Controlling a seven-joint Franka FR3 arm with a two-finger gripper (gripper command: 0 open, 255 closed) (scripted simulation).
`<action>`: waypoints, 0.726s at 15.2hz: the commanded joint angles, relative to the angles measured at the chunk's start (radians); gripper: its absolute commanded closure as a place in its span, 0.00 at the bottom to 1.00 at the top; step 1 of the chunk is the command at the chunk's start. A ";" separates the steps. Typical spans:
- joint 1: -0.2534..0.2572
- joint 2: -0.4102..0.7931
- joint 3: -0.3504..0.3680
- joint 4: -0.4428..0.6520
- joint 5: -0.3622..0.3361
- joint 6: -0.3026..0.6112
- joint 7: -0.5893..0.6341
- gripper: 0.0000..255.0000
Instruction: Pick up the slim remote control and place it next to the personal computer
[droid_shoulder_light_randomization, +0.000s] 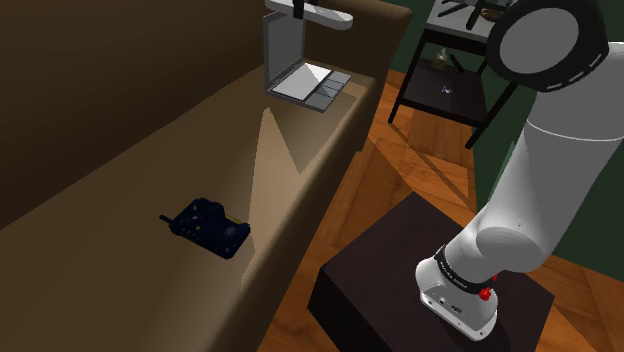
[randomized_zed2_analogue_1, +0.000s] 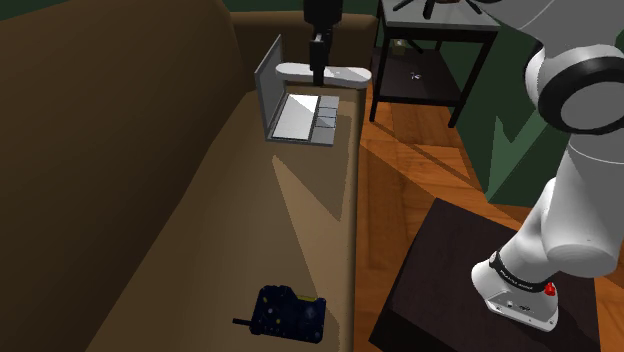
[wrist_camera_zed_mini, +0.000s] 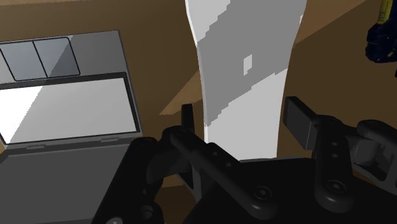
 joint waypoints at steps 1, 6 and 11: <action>-0.021 0.047 -0.013 0.083 -0.004 -0.034 -0.041 1.00; -0.048 0.007 -0.020 -0.038 0.007 0.049 -0.063 1.00; -0.057 -0.047 -0.021 -0.190 0.016 0.147 -0.062 1.00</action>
